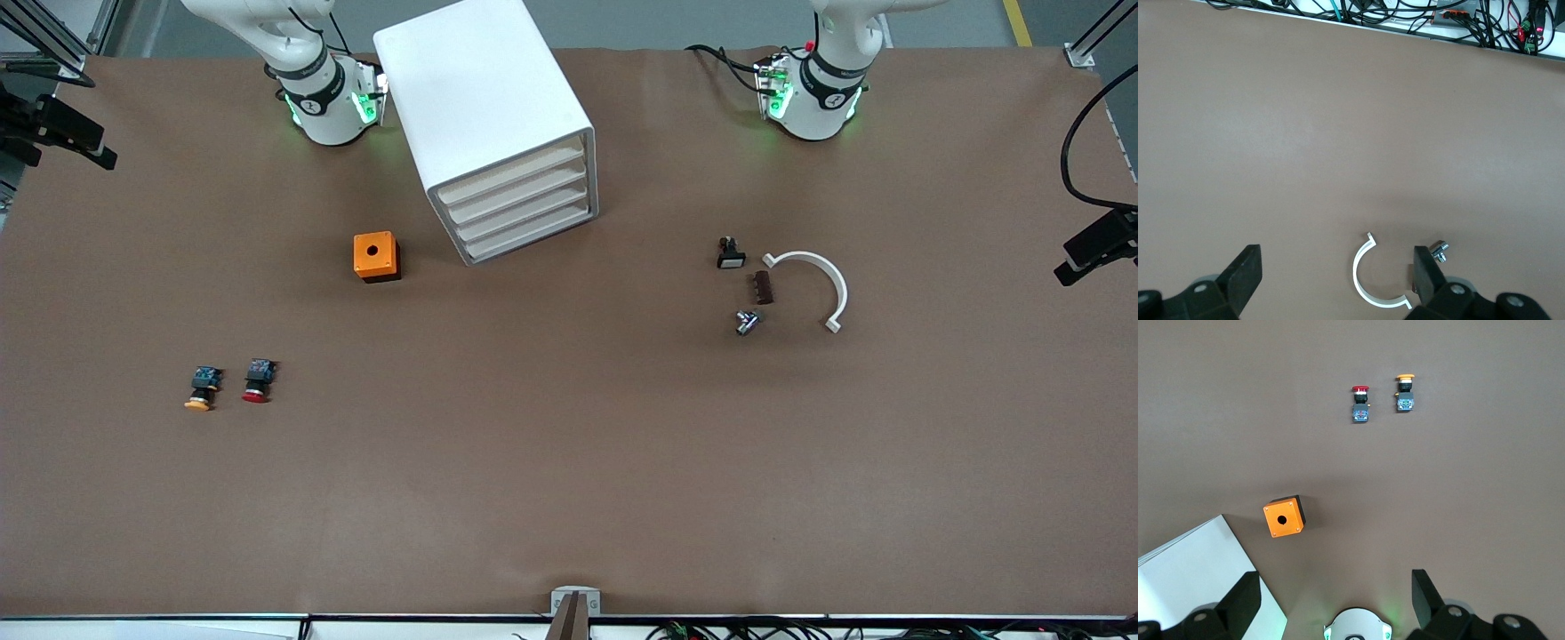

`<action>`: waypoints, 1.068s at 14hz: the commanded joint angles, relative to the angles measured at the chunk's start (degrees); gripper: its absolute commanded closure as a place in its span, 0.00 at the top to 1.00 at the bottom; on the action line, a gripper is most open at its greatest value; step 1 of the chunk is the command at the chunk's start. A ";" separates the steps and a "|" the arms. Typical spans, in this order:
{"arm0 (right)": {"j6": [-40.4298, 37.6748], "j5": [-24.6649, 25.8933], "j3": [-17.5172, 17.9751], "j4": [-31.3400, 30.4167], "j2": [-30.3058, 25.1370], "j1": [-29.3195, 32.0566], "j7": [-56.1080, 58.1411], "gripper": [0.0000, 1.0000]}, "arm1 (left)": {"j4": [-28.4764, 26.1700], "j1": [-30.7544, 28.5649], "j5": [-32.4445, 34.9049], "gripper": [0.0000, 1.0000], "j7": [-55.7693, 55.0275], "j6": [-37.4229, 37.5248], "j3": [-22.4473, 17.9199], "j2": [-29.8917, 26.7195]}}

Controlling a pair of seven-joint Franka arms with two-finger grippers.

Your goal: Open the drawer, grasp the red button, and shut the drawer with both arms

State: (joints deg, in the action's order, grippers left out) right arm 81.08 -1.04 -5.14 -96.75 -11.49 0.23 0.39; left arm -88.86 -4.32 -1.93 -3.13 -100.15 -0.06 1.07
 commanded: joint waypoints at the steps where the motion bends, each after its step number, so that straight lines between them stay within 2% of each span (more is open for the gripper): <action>1: 0.92 0.34 -0.14 -1.51 -1.52 -0.06 0.23 1.00 | 1.76 0.10 0.88 1.00 1.29 1.28 0.32 0.68; 15: 1.89 0.43 -0.14 -1.51 -1.34 -0.06 0.31 1.00 | 1.85 -0.08 0.26 1.00 0.59 1.19 0.41 0.42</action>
State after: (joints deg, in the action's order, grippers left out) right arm 82.09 -1.04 -5.19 -97.00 -11.49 0.25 0.39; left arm -88.39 -4.27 -1.93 -2.93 -100.14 0.23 1.23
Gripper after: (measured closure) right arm 0.000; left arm 0.000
